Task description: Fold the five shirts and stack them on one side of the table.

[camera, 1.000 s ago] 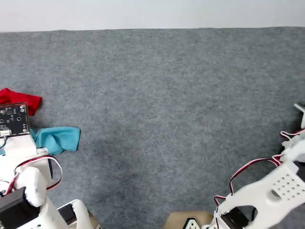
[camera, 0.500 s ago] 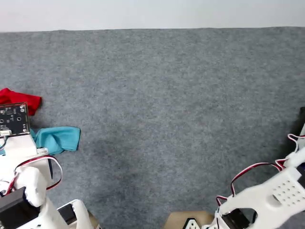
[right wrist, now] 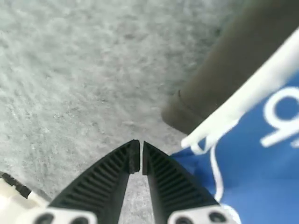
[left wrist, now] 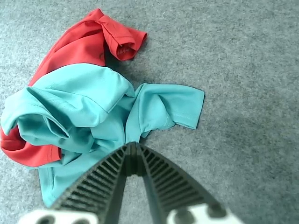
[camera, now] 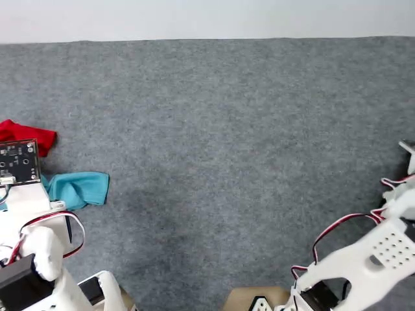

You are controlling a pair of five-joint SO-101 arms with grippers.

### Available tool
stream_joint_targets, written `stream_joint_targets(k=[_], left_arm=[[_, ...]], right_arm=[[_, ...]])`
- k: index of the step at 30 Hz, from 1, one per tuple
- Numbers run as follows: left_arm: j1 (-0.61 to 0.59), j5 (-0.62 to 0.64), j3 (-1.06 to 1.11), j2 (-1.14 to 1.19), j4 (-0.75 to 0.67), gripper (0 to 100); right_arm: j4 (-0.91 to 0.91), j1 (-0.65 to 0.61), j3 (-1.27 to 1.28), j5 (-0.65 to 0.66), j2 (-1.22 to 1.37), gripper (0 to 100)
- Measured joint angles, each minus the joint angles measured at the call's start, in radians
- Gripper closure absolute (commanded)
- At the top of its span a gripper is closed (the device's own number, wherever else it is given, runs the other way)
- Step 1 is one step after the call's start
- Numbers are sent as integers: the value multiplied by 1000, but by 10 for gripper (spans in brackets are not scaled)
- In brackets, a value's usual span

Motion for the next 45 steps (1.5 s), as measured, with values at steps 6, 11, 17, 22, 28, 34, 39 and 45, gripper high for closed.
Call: stream_joint_targets(k=[6, 11, 17, 22, 28, 34, 39, 45], left_arm=[[0, 0, 0, 0, 0, 998], [0, 0, 0, 0, 0, 998], [0, 0, 0, 0, 0, 998], [0, 0, 0, 0, 0, 998], [0, 0, 0, 0, 0, 998], [0, 0, 0, 0, 0, 998], [0, 0, 0, 0, 0, 998], [0, 0, 0, 0, 0, 998]], right_arm=[[-28, -5, 0, 0, -172, 989], [-166, -5, 0, 0, -216, 988], [-436, -8, -2, 0, -127, 987], [-614, -15, -2, 0, 32, 988], [-654, -23, -2, 0, 75, 988], [-654, -58, 0, 0, -43, 988], [-727, -74, 0, 0, -91, 988], [-910, -74, -2, 0, 35, 988]])
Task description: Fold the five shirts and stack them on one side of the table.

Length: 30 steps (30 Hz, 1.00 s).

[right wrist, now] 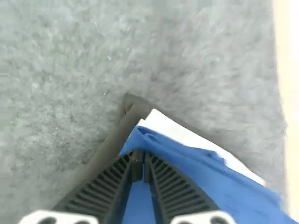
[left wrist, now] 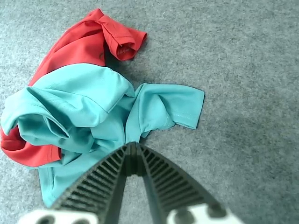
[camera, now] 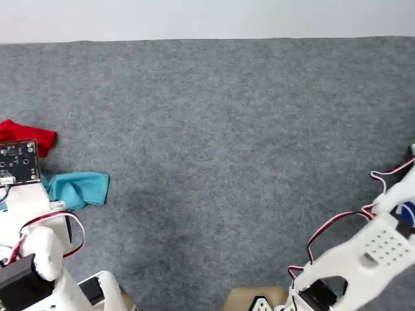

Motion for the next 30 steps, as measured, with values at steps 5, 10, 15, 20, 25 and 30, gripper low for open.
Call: stream_joint_targets(k=[5, 10, 15, 20, 25, 30], left_arm=[[0, 0, 0, 0, 0, 998], [0, 0, 0, 0, 0, 998], [0, 0, 0, 0, 0, 998], [0, 0, 0, 0, -14, 997], [0, 0, 0, 0, -29, 997], [0, 0, 0, 0, -31, 996]], right_arm=[[-23, 0, 0, 0, 63, 989], [52, 0, -55, -57, 23, 989], [147, -11, -104, -238, -138, 989], [322, -86, -107, -333, -307, 988], [568, -192, -107, -431, -439, 988], [844, -296, -107, -526, -528, 989]])
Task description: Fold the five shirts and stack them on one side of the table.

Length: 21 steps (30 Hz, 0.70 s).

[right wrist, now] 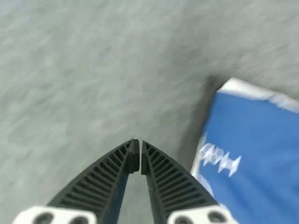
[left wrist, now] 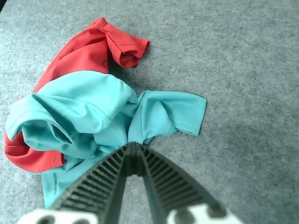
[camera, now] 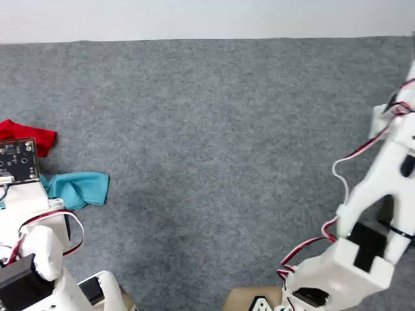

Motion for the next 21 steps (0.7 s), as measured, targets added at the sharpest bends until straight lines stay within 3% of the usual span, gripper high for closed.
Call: stream_joint_targets(k=[6, 11, 17, 21], left_arm=[[0, -32, 25, 0, -37, 990], [0, -112, 152, 18, -180, 953], [0, -175, 170, 218, -301, 947], [0, -255, 167, 448, -365, 870]], right_arm=[[80, -60, 81, -77, -149, 989], [80, -167, 359, -86, -390, 989], [80, -186, 689, -86, -649, 989], [80, -186, 850, -86, -756, 989]])
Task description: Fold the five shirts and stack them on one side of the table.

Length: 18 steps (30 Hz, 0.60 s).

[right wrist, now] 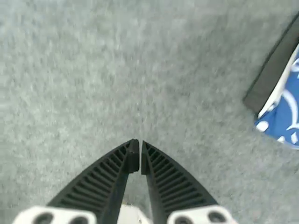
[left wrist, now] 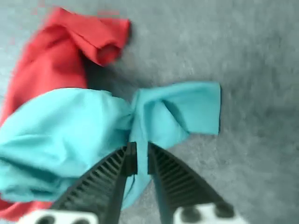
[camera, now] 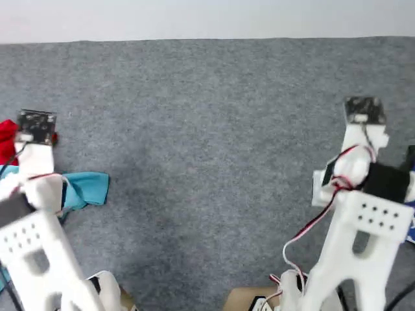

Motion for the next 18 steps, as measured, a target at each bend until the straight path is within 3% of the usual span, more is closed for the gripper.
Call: stream_joint_targets(k=[6, 13, 18], left_arm=[[0, -75, -121, 324, -12, 769], [0, -184, -287, 614, -18, 766], [6, -196, -405, 793, -18, 765]], right_arm=[[0, 0, 106, 0, -89, 989], [0, 0, 107, 0, -98, 989], [0, 0, 107, 0, -98, 989]])
